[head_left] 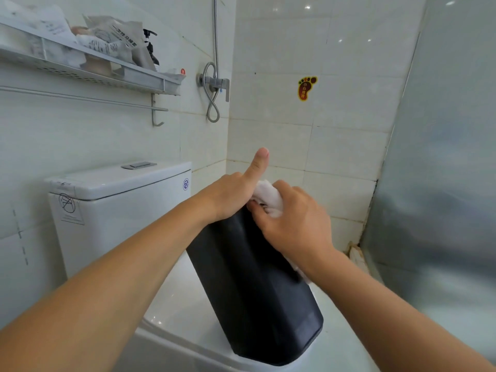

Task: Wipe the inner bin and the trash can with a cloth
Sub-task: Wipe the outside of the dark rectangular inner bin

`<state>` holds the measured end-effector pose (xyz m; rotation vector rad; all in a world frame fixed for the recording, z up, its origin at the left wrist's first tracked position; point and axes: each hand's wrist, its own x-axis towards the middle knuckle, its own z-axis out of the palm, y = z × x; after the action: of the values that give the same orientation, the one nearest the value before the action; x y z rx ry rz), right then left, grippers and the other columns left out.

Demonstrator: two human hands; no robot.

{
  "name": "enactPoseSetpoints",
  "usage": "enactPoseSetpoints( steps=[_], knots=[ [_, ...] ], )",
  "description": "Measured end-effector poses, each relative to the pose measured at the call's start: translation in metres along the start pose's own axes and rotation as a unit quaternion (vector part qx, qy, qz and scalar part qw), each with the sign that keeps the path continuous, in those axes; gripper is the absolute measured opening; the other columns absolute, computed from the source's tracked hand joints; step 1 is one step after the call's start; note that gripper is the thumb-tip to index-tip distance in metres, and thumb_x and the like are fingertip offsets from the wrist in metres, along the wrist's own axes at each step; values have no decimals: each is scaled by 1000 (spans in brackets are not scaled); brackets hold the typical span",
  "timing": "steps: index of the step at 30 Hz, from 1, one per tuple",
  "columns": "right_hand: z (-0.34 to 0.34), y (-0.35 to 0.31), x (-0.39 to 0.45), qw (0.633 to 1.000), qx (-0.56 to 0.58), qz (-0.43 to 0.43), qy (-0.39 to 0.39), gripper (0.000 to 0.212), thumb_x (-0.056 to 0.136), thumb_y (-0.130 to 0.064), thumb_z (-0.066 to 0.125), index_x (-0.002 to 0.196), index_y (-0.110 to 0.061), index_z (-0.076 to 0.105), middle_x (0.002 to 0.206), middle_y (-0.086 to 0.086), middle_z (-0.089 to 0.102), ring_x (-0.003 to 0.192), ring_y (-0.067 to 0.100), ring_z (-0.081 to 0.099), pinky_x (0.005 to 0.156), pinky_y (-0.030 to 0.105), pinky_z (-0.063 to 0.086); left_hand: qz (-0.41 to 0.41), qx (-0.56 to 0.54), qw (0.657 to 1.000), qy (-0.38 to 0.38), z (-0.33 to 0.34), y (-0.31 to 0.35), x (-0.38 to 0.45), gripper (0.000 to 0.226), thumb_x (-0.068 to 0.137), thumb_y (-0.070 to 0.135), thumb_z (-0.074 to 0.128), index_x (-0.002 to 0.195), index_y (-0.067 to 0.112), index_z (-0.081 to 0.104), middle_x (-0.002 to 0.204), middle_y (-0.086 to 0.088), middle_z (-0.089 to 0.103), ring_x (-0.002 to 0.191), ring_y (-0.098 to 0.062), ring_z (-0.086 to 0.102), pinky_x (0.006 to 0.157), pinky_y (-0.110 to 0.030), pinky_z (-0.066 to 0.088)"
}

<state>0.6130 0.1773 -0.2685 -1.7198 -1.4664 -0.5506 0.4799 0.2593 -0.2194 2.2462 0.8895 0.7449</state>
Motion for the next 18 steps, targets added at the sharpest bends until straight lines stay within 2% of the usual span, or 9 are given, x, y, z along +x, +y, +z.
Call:
enactPoseSetpoints(
  steps=[3, 4, 6, 9, 11, 13, 14, 16, 18],
  knots=[
    [2, -7, -21, 995, -11, -95, 12, 37, 85, -70, 55, 92, -33, 52, 71, -10, 49, 64, 17, 53, 54, 35, 45, -2, -18, 999, -31, -3, -6, 1, 121, 62, 107, -1, 79, 4, 60, 80, -13, 68, 87, -29, 68, 94, -43, 47],
    [1, -5, -21, 995, -9, -100, 5, 38, 84, -70, 55, 92, -33, 53, 72, -10, 50, 65, 17, 53, 55, 35, 46, 7, -26, 999, -30, -4, -9, 2, 121, 62, 107, -1, 81, 2, 56, 77, -12, 65, 81, -29, 64, 88, -41, 46],
    [-2, 4, -8, 999, -3, -38, -7, 43, 84, -72, 56, 89, -30, 53, 76, -9, 56, 70, 19, 57, 61, 37, 49, 21, -12, 1000, -6, -4, -10, -1, 106, 64, 104, -4, 75, 11, 46, 73, -5, 57, 75, -25, 54, 81, -38, 41],
    [-5, 25, 9, 994, 39, 95, -44, 46, 86, -71, 58, 83, -26, 56, 74, -7, 64, 72, 18, 63, 68, 40, 55, 18, 34, 999, 23, -4, -17, -2, 100, 58, 107, -10, 89, 32, 47, 100, -6, 68, 97, -26, 62, 106, -46, 44],
    [-5, 34, -1, 990, 71, 111, -52, 42, 87, -67, 62, 81, -26, 58, 70, -8, 66, 68, 14, 64, 66, 38, 55, 24, 71, 997, 36, -5, -25, -2, 98, 61, 105, -12, 92, 34, 48, 104, -10, 70, 100, -27, 64, 108, -50, 44],
    [-8, 38, -24, 984, 124, 107, -69, 36, 88, -65, 66, 83, -29, 61, 71, -12, 68, 67, 6, 64, 65, 35, 55, 36, 120, 990, 64, -8, -32, -3, 98, 71, 100, -10, 84, 28, 55, 98, -13, 72, 93, -27, 65, 96, -47, 50],
    [-10, 39, -37, 980, 150, 98, -82, 31, 88, -63, 68, 86, -32, 64, 74, -15, 69, 69, 4, 65, 66, 32, 55, 41, 142, 986, 78, -10, -35, -4, 96, 79, 96, -4, 79, 19, 55, 86, -13, 67, 83, -27, 63, 85, -43, 51],
    [-14, 45, -62, 971, 197, 70, -115, 23, 89, -57, 71, 91, -34, 66, 80, -17, 71, 75, 4, 67, 66, 28, 54, 56, 159, 980, 105, -11, -41, -5, 78, 93, 81, 12, 68, 12, 38, 65, -5, 49, 64, -21, 50, 67, -37, 40],
    [-17, 52, -80, 965, 216, 33, -147, 19, 89, -52, 73, 93, -34, 68, 83, -17, 71, 77, 7, 68, 67, 29, 55, 56, 163, 979, 112, -15, -45, -8, 69, 102, 71, 23, 62, 15, 32, 60, 1, 45, 62, -19, 49, 66, -38, 39]
  ],
)
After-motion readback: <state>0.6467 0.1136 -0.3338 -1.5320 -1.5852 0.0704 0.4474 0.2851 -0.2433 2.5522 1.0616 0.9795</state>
